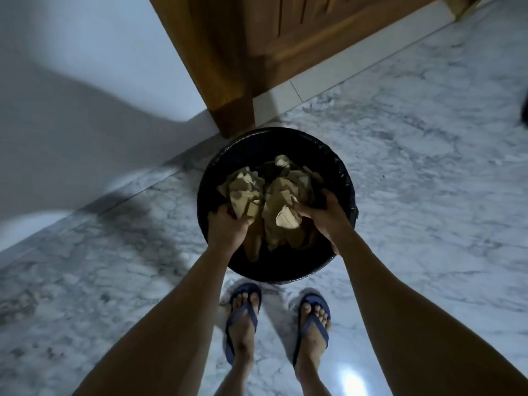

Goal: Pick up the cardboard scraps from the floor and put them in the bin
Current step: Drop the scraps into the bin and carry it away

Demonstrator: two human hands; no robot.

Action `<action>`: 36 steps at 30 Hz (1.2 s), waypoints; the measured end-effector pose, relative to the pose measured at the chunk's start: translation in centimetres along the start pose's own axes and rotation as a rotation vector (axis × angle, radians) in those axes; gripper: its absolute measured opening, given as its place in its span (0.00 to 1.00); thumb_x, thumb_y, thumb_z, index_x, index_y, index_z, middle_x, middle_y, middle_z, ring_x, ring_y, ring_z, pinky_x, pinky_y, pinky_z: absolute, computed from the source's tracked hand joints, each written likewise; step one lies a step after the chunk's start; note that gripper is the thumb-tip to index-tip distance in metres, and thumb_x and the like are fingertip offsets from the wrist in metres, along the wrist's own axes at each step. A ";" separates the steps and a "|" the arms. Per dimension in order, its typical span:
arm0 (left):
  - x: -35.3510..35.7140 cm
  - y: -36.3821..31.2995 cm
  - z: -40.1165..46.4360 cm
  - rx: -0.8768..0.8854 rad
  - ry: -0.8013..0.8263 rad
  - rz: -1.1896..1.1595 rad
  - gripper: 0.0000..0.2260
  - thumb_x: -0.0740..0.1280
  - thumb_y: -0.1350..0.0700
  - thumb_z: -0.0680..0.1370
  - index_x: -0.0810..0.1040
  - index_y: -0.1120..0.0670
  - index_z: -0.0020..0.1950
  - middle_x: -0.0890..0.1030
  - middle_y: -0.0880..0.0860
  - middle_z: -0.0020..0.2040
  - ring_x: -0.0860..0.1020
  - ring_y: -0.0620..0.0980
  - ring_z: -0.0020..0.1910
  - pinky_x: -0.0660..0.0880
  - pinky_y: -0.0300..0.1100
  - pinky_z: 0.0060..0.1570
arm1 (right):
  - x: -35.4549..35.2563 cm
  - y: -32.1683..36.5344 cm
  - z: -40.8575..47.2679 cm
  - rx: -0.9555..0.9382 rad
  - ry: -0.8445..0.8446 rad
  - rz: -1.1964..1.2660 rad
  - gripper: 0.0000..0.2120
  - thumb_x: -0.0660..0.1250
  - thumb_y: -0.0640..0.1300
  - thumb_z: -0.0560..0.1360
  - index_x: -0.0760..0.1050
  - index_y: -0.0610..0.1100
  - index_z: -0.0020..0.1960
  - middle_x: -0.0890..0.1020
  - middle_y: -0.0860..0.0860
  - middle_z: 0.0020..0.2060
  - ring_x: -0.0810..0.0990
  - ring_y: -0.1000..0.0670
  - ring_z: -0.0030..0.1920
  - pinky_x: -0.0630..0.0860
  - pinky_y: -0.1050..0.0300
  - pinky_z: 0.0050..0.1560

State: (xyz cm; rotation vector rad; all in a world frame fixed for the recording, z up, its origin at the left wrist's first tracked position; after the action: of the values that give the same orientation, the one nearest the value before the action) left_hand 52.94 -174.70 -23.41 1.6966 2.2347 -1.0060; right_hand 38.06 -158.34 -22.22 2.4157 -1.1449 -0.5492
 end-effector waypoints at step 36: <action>-4.9 -9.2 -10.9 0.222 0.053 0.082 0.05 0.76 0.54 0.67 0.84 0.47 0.41 0.87 0.54 0.42 0.86 0.56 0.40 0.84 0.59 0.46 | -19.4 -0.6 -17.1 -0.042 -0.597 -0.246 0.20 0.61 0.32 0.74 0.76 0.40 0.65 0.82 0.38 0.53 0.79 0.36 0.55 0.76 0.48 0.50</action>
State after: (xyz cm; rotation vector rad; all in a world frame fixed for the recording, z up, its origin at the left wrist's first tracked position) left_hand 49.18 -173.33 -8.92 1.9079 2.1329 -1.2423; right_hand 35.76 -139.33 -4.82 2.4376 -1.0253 -1.4285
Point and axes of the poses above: each hand's wrist, its own z-axis towards the middle knuckle, its own x-axis out of the palm, y = z × x, the point moved 3 cm from there along z, towards the middle knuckle
